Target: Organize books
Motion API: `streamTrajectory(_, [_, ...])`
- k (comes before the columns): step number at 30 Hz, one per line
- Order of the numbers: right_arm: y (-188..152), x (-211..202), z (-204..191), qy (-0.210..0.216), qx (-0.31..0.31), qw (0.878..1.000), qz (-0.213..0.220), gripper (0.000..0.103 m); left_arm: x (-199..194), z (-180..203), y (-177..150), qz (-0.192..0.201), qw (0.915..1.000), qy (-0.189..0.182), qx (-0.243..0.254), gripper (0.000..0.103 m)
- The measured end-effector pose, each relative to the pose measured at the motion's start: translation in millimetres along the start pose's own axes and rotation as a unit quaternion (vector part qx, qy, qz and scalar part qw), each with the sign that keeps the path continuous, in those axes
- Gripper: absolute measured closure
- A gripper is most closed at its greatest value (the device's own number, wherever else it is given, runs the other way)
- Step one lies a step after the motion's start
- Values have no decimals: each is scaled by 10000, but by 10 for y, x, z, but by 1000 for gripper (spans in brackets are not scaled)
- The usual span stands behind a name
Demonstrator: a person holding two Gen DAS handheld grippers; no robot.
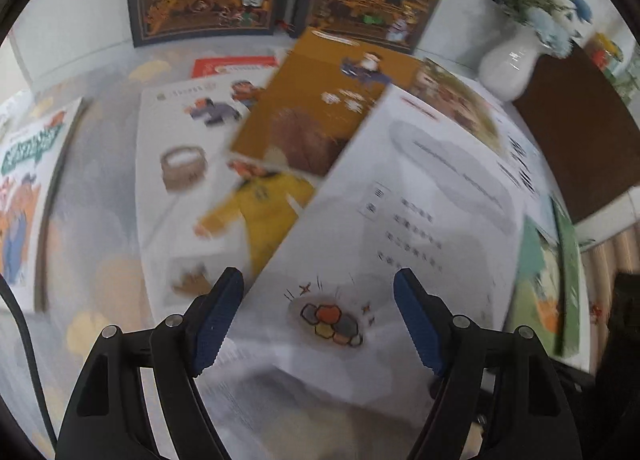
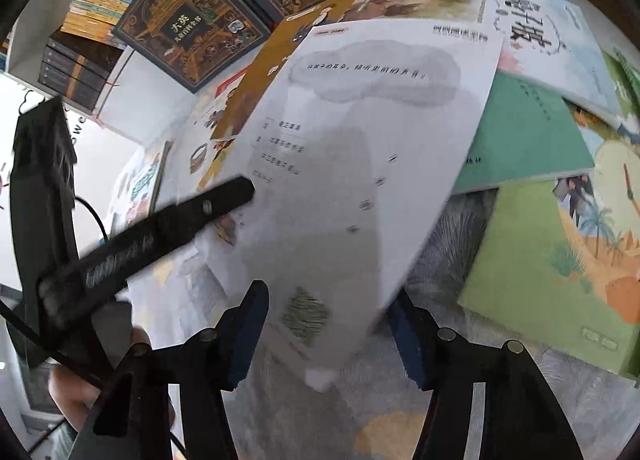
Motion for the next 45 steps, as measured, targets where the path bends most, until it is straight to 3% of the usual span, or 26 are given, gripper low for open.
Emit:
streamTrajectory(6, [-319,-198,96,193,-43,9997,-168,44,-235,75,-473,-91,9983,-373,-445,28])
streamTrajectory(12, [-816,-447,299,122,-413,9980,-456,44,-436,368,-1183,-433,9947,-808,-470,28])
streamTrajectory(15, [-957,-542,370,121,-581,9971,-471,45,-454,446,-1379,-489,9947,-758,-482,28])
streamTrajectory(24, [-792,-501,325,70,-805,9952,-545,43,-353,431,-1322,-526,9932,-774,-685,28])
streamTrajectory(29, [-670,-890,42,544,-946,9935,-313,43,-400,498,-1384,-545,9911,-976,-724,28])
streamTrajectory(32, [-545,-1107,-328,877,-1143,9894,-156,43,-418,513,-1408,-528,9874,-1198,-890,27])
streamTrajectory(35, [-443,-1111,-764,940,-1550,9834,-65,43,-504,346,-1415,-437,9821,-1306,-1282,27])
streamTrajectory(41, [-502,-893,-1486,1416,-1856,9722,-192,43,-1089,-712,-1417,243,9777,-521,-2020,27])
streamTrajectory(45, [-581,-525,-1749,1411,-1757,9734,-420,43,-1438,-1396,-1454,514,9731,-23,-2247,27])
Point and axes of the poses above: each gripper's, at about its wrist camera, not at the fingertips, and x roughly the way its jaws point, z to its right, y to its top, the point moved 10 cm from there along x, roughly the way its jaws point, and after that the axes turned 2 degrees about y, right-handed, at the moved point
